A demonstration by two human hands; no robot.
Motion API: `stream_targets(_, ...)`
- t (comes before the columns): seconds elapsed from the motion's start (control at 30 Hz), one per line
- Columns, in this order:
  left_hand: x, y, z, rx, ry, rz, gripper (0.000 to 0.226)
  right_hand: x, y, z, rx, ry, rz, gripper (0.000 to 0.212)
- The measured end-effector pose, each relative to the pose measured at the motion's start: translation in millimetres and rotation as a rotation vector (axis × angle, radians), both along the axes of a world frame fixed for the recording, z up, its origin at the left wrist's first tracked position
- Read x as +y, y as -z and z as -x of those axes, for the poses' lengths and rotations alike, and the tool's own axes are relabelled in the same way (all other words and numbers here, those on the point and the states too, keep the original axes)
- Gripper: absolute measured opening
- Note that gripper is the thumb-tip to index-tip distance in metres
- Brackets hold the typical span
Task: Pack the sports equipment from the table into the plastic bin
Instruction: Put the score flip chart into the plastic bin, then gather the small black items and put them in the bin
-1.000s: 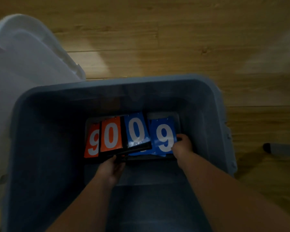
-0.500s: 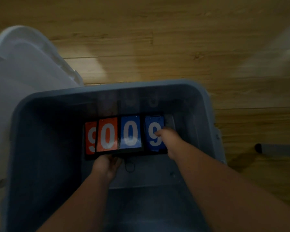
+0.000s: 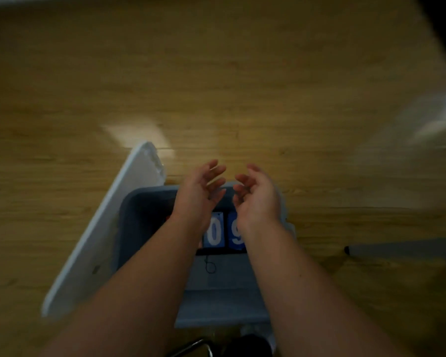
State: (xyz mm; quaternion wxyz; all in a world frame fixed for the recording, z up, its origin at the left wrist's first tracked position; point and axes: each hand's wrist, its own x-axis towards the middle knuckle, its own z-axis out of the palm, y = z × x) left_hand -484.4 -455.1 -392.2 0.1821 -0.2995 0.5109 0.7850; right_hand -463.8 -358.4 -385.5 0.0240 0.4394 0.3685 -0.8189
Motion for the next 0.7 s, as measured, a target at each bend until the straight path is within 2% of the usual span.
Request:
stream_targets(0.13, 14, -137, -10, 0.162, 0.078, 0.049, 0.024, 12, -143, -16, 0.179, -0.059, -0.116, 0.018)
stream_targets(0.27, 38, -292, -46, 0.341, 0.26, 0.204, 0.029, 45, -296, -69, 0.356, -0.148, -0.249, 0.019)
stream_targets(0.33, 52, -343, -66, 0.394, 0.33, 0.273, 0.029, 61, -343, -96, 0.416, -0.21, -0.297, 0.021)
stream_targets(0.43, 93, -426, -115, 0.467, 0.467, 0.21, 0.029, 107, -420, -160, 0.481, -0.163, -0.406, 0.021)
stream_targets(0.53, 149, -483, -187, 0.507, 0.612, 0.134, 0.029, 157, -468, -246, 0.496, 0.0, -0.501, 0.018)
stream_targets(0.7, 241, -521, -296, 0.471, 0.886, 0.075, 0.021, 220, -496, -378, 0.41, 0.264, -0.597, 0.017)
